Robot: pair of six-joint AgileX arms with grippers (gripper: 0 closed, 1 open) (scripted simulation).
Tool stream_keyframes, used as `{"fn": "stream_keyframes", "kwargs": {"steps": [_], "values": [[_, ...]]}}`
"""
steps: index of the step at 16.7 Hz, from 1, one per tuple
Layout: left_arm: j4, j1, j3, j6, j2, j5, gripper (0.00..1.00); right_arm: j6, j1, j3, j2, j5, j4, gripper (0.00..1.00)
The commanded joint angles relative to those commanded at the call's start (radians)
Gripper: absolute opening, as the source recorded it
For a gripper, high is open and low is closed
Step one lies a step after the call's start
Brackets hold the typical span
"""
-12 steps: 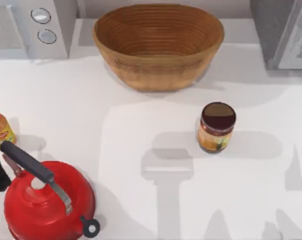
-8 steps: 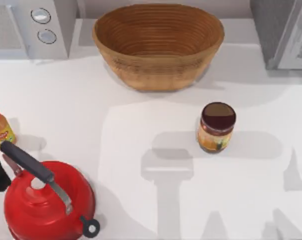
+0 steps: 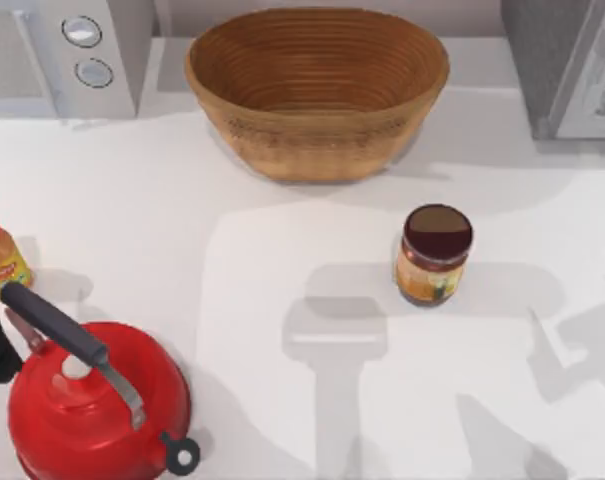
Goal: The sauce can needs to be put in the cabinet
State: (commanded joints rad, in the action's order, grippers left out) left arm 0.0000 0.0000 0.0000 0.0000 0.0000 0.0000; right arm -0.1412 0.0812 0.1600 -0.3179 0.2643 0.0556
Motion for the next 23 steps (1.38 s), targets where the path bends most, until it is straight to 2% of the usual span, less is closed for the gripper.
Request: {"fn": "stream_keyframes", "kwargs": {"steps": [7,17,23], "values": [[0.000,0.000,0.000,0.000,0.000,0.000,1.00,-0.313,0.027,0.231,-0.517,0.245,0.090,1.00],[0.000,0.000,0.000,0.000,0.000,0.000,1.00,-0.858,-0.034,0.596,-1.410,0.509,0.211,1.00],[0.000,0.000,0.000,0.000,0.000,0.000,1.00,-1.099,-0.081,0.803,-1.785,0.763,0.225,1.00]]}}
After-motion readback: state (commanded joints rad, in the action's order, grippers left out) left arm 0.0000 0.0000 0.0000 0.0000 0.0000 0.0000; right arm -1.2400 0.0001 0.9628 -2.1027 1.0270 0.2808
